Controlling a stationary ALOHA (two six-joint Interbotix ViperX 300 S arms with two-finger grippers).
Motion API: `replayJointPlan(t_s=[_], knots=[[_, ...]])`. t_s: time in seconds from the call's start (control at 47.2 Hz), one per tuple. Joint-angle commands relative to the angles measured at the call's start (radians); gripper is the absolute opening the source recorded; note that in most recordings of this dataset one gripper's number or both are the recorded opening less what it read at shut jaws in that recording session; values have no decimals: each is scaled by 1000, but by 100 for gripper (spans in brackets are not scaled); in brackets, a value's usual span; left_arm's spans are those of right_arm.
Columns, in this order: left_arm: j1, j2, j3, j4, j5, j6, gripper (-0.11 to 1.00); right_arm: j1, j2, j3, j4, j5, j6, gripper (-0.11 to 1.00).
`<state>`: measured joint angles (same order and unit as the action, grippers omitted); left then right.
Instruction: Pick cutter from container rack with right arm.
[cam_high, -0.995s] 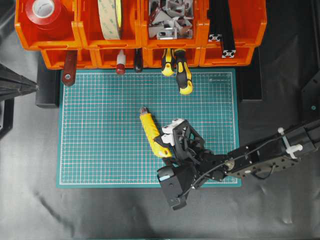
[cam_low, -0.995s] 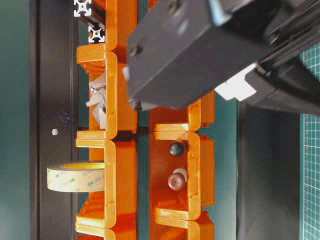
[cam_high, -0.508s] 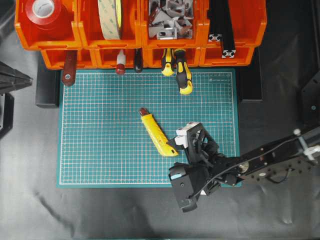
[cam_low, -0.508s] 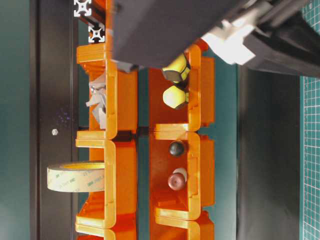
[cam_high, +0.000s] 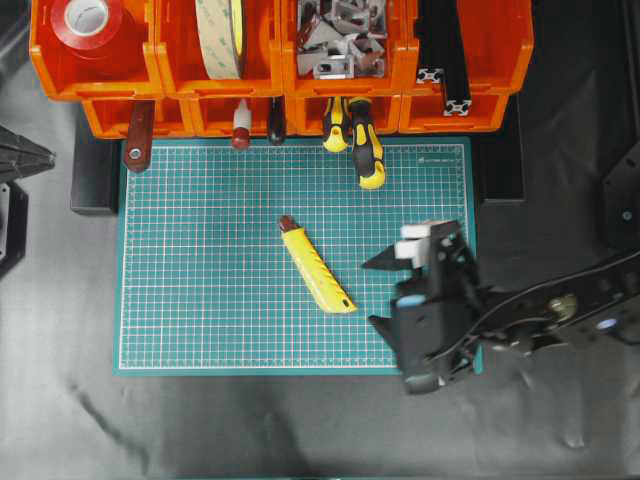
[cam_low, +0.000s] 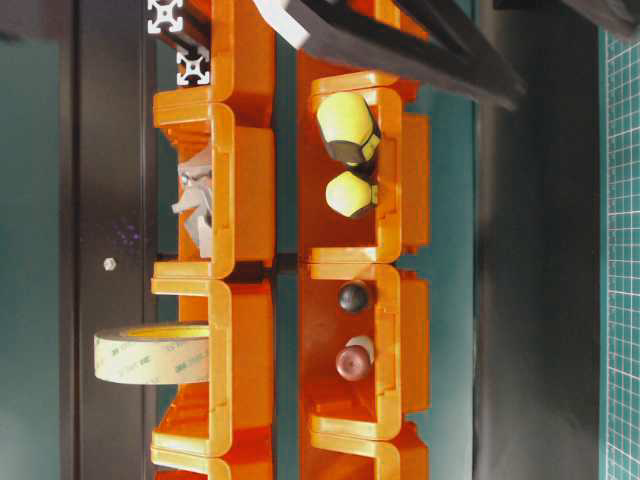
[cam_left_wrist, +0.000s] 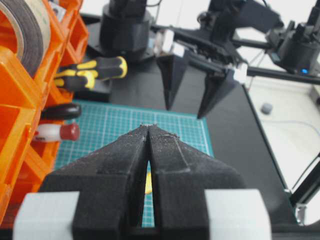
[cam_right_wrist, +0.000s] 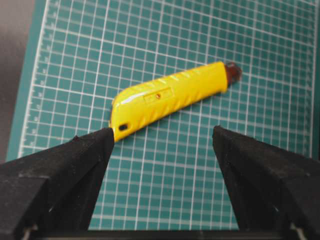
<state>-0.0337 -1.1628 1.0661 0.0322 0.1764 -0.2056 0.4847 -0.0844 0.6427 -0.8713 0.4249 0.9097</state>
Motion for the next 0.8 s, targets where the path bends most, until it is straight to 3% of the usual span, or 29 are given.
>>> replayJointPlan(t_s=[0.0, 0.423, 0.783], knots=[[0, 5, -31, 3, -5, -5, 0, 5, -74, 26, -2, -5, 41, 76], [-9, -12, -31, 3, -3, -18, 0, 6, -169, 112, -3, -12, 149, 76], [-32, -20, -32, 3, 14, -20, 0, 3, -155, 112, -3, 12, 163, 76]])
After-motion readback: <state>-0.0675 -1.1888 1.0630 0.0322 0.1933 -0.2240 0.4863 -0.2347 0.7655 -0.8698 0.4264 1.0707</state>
